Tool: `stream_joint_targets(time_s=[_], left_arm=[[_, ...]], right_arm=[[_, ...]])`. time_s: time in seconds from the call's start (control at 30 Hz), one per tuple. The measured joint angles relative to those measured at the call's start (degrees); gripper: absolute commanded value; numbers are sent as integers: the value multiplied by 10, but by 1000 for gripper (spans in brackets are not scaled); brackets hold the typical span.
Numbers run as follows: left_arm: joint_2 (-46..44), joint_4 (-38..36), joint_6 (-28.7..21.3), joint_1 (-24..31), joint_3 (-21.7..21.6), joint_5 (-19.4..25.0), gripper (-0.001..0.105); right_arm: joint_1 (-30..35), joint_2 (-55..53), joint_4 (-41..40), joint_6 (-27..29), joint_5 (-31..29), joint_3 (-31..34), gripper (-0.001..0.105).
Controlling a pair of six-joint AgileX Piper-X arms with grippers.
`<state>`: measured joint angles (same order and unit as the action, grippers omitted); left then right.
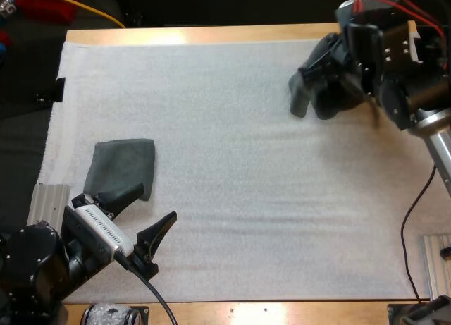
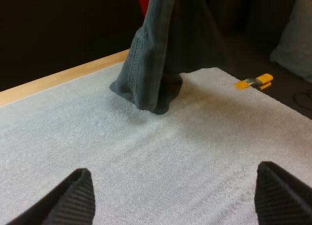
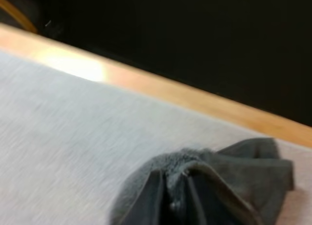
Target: Pick towel from pile, fold and stack
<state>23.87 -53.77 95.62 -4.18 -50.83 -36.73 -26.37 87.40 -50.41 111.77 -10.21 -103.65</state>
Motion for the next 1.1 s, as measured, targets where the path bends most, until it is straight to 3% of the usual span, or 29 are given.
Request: stream_joint_targets(time_s=[0.33,1.1], left_arm=[[0,0,0,0,0,0,66],[0,0,14,0,0,0,66]], right_arm=[[-101,0,-63,4,-17,0,2],[-332,0,-52,-23,-49,0,2]])
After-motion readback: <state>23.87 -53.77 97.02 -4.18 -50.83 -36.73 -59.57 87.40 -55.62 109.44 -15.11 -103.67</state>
